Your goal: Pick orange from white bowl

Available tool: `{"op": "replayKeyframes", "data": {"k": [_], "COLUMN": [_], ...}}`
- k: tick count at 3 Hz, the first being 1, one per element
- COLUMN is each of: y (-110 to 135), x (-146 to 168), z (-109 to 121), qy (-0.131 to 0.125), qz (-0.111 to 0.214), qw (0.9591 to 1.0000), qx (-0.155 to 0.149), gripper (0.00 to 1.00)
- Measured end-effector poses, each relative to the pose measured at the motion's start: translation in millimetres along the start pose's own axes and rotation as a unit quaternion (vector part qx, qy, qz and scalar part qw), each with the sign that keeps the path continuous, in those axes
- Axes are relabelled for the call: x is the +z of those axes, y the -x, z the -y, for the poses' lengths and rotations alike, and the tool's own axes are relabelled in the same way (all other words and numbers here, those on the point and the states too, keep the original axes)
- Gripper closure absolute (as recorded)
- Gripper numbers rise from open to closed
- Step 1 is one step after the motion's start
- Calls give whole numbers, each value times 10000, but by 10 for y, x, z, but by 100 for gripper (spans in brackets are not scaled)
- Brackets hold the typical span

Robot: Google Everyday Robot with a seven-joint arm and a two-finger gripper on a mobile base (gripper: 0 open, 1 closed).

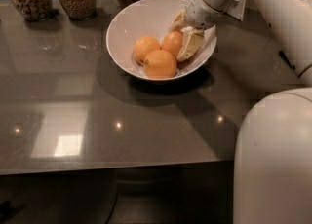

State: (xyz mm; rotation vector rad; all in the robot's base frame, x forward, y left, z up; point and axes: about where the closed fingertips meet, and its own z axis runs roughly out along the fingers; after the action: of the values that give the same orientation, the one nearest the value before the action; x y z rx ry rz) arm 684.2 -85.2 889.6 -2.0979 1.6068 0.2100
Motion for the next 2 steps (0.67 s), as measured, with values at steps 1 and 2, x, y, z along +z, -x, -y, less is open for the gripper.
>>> {"op": "replayKeyframes", "data": {"k": [1, 2], "y": [-19, -26], "x": [117, 226], "z": [14, 40], "qy": [103, 162], "qz": [53, 119], "qw": [9999, 9997], "qx": [-74, -114], "gripper": [36, 37]}}
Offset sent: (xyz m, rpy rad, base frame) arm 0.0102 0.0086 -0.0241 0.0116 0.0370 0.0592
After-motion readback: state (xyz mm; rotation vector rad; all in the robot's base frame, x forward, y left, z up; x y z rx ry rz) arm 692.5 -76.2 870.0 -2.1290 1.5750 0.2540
